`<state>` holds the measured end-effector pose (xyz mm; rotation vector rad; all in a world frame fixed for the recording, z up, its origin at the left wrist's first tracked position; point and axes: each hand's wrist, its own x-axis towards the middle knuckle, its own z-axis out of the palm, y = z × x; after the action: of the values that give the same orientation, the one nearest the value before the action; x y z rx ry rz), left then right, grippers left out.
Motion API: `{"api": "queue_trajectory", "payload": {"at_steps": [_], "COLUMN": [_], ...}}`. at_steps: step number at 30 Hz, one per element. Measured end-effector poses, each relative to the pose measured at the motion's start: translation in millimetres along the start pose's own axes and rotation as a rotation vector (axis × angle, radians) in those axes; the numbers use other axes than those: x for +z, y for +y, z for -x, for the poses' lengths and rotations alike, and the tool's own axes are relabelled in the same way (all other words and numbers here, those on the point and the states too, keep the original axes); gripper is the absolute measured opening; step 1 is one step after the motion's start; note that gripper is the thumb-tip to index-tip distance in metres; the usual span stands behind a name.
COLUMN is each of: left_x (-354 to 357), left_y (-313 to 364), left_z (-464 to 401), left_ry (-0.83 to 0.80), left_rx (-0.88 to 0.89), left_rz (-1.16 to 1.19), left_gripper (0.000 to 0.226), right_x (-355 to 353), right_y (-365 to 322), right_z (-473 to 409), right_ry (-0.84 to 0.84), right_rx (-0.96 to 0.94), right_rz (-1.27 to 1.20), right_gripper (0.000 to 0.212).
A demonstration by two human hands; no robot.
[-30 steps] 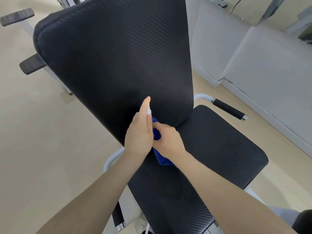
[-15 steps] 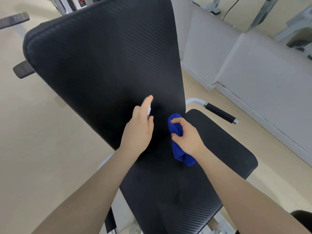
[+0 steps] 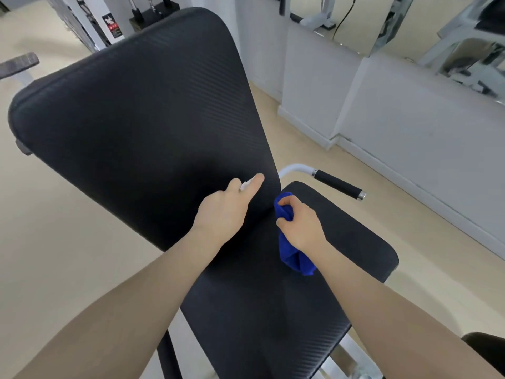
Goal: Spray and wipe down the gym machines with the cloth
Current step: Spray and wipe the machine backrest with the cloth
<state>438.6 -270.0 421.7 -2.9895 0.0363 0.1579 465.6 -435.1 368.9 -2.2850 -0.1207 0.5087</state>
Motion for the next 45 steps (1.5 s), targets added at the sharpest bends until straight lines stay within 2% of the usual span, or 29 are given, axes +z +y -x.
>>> {"api": "queue_trajectory", "payload": {"at_steps": [4,6,8,13,15,17,19,22,26,27,29,33,36,39,42,45], "left_x": [1.7,-0.1,-1.3,-2.1,-10.4,-6.8,1.2,12.2,15.5,17.7,17.5,50.9,73.3,72.7,55.6,44.6], "left_y": [-0.5,-1.2,-1.8,7.0,18.0,28.5,30.9,23.4,34.5,38.3,44.3,32.4,10.9,9.2,6.7,-14.1], "left_z": [2.3,3.8,3.3,-10.4,-21.6,-35.3,-47.0,-54.5,-57.1,-61.2,-64.7,-31.4,-1.4,0.2,4.3,19.3], "left_ry": [0.019,-0.013,-0.057,-0.094,-0.003,-0.075,-0.145,-0.132,-0.173,-0.15,0.003,-0.151,-0.096,0.029,0.164,0.268], "left_rx": [0.016,0.007,0.034,0.205,0.261,0.311,0.286,0.248,0.282,0.298,0.314,0.268,0.216,0.202,0.184,0.166], "left_rz": [0.023,0.114,0.111,-0.236,-0.363,-0.395,-0.367,-0.424,-0.404,-0.407,-0.414,-0.373,-0.448,-0.348,-0.26,-0.228], "left_gripper": [0.054,0.052,0.054,0.071,0.073,0.073,0.072,0.073,0.065,0.063,0.062,0.067,0.07,0.063,0.067,0.052], "right_x": [-3.2,-1.8,-0.5,-2.1,-3.5,-4.2,-2.0,7.7,15.3,14.4,10.5,10.2,19.2,35.9,51.8,64.9], "right_y": [9.0,10.5,8.8,4.2,6.1,11.2,17.0,23.0,26.7,28.9,34.8,44.0,41.3,33.4,17.5,-6.7], "right_z": [-0.9,-3.7,-7.2,-15.0,-15.9,-16.9,-17.9,-21.1,-19.0,-18.1,-15.9,-8.9,-4.9,-10.3,-30.5,-60.1], "right_ry": [-0.014,-0.013,-0.006,0.036,0.08,0.137,0.179,0.183,0.191,0.204,0.222,0.196,0.165,0.15,0.173,0.201], "right_rx": [-0.001,-0.007,-0.015,-0.044,-0.044,-0.005,0.052,0.11,0.115,0.123,0.165,0.235,0.22,0.18,0.156,0.308], "right_rz": [0.035,0.027,0.015,0.022,0.031,0.013,-0.046,-0.14,-0.176,-0.179,-0.192,-0.21,-0.244,-0.254,-0.367,-0.613], "right_gripper": [0.036,0.036,0.035,0.034,0.034,0.034,0.033,0.034,0.036,0.036,0.036,0.035,0.036,0.04,0.043,0.044]}}
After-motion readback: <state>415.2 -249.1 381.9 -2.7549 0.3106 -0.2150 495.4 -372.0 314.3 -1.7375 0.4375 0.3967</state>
